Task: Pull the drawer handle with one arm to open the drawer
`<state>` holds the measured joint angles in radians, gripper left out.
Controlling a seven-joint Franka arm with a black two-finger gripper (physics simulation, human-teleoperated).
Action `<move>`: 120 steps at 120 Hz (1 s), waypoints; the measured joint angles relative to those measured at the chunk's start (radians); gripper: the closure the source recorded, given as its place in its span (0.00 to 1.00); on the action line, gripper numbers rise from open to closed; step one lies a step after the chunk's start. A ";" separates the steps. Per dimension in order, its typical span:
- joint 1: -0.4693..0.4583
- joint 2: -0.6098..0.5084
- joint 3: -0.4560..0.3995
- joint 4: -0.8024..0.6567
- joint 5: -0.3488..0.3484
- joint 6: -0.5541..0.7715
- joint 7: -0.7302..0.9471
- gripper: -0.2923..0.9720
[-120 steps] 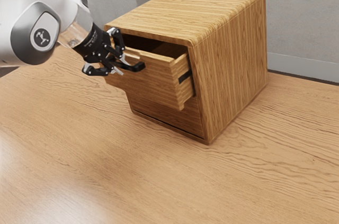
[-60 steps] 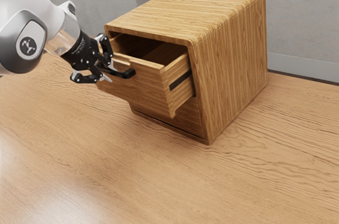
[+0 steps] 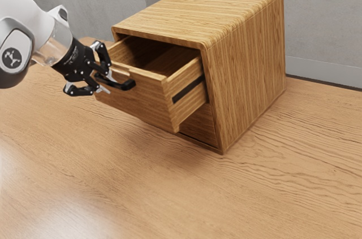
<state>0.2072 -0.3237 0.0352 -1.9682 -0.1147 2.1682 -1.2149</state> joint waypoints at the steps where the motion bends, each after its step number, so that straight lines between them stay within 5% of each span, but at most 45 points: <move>1: 0.000 -0.002 0.000 -0.002 0.000 0.000 0.000 0.72; 120: 0.017 -0.207 0.008 -0.185 0.000 -0.002 -0.005 0.71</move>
<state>0.2246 -0.5304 0.0436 -2.1530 -0.1144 2.1661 -1.2199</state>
